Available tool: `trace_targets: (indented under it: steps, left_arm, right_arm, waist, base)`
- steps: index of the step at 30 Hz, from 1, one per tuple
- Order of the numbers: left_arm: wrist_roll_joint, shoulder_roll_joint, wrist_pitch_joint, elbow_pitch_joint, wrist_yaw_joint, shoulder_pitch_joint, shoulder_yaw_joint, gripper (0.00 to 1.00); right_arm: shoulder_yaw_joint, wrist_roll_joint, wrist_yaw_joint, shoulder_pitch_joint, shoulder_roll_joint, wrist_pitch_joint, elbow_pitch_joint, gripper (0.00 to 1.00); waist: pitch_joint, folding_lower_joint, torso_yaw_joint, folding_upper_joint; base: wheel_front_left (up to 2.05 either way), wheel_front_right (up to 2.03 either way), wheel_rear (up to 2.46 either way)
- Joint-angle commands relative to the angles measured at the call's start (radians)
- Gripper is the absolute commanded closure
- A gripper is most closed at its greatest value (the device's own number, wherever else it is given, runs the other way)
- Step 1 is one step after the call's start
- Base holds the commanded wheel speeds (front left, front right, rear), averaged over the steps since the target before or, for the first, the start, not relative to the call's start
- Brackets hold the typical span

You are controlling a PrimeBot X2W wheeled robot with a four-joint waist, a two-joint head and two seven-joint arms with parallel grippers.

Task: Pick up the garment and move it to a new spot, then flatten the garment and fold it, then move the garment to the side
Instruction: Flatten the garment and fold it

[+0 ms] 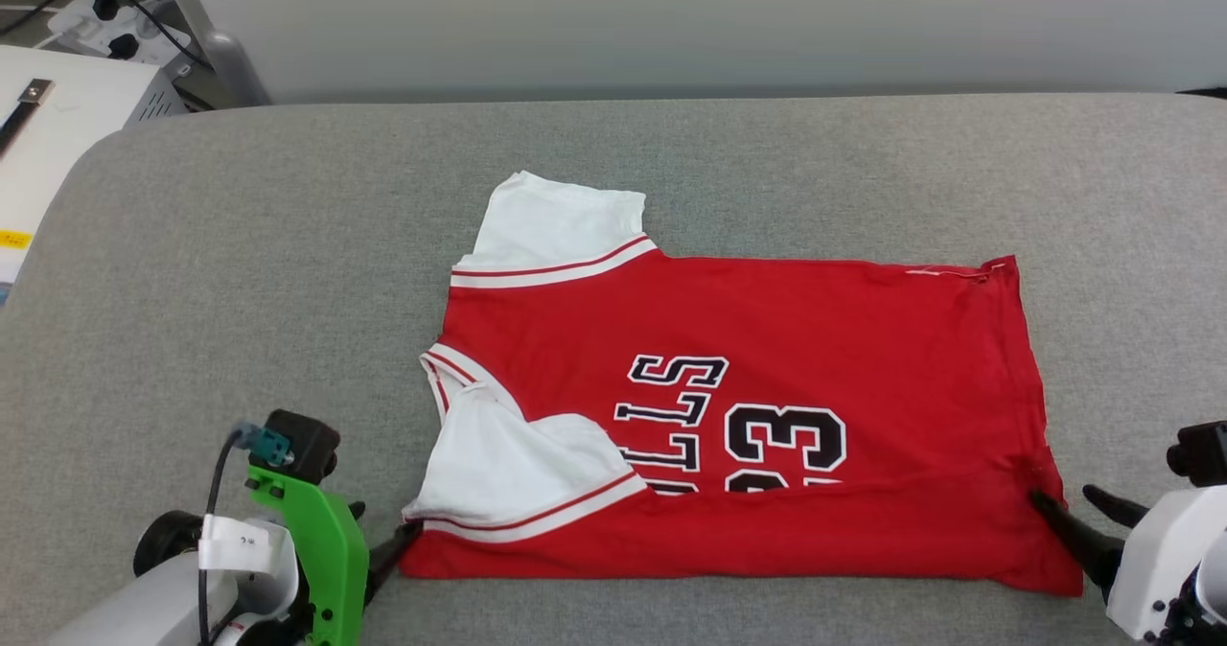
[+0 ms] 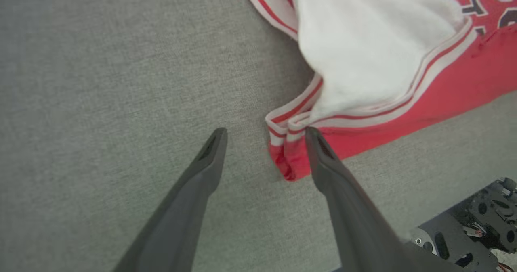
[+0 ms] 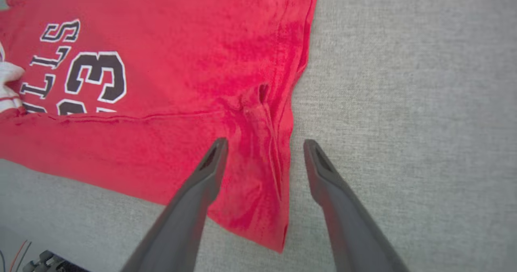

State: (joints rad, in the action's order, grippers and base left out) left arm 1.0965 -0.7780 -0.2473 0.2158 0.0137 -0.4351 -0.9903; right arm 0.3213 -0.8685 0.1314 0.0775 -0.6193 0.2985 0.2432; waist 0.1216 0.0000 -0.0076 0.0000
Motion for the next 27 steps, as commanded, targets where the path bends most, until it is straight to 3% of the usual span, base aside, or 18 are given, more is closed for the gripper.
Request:
trace_targets:
  steps: [1, 7, 11, 15, 19, 27]
  left_arm:
    - [-0.005, -0.015, 0.009, -0.013, 0.009, 0.004, 0.013, 0.00]
    - [-0.043, -0.091, 0.058, -0.127, 0.042, -0.066, 0.082, 0.00]
    - [-0.105, -0.103, 0.107, -0.153, 0.074, -0.152, 0.129, 0.00]
    - [-0.155, -0.068, 0.137, -0.130, 0.078, -0.256, 0.157, 0.00]
    - [-0.220, -0.023, 0.130, -0.075, 0.055, -0.386, 0.155, 0.00]
    - [-0.181, 0.110, -0.010, 0.140, -0.051, -0.627, 0.150, 0.00]
  right_arm:
    - [-0.011, 0.019, -0.001, -0.005, 0.000, -0.027, -0.015, 0.00]
    - [-0.106, 0.097, -0.001, -0.013, 0.028, -0.193, -0.104, 0.00]
    - [-0.179, 0.183, -0.001, -0.002, 0.082, -0.286, -0.165, 0.00]
    - [-0.233, 0.260, -0.001, 0.008, 0.148, -0.363, -0.244, 0.00]
    - [-0.290, 0.334, -0.001, 0.021, 0.220, -0.425, -0.312, 0.00]
    - [-0.301, 0.410, -0.001, 0.044, 0.302, -0.455, -0.387, 0.00]
  waist:
    - [-0.014, 0.0000, 0.003, 0.0000]
    - [-0.024, 0.0000, -0.001, 0.0000]
    - [-0.010, 0.0000, -0.015, 0.0000]
    - [0.023, 0.0000, -0.037, 0.0000]
    - [0.078, 0.0000, -0.067, 0.0000]
    - [0.209, 0.0000, -0.128, 0.0000]
  base:
    - [0.00, 0.00, 0.00]
    - [0.00, 0.00, 0.00]
    - [0.00, 0.00, 0.00]
    - [0.00, 0.00, 0.00]
    - [0.00, 0.00, 0.00]
    - [0.00, 0.00, 0.00]
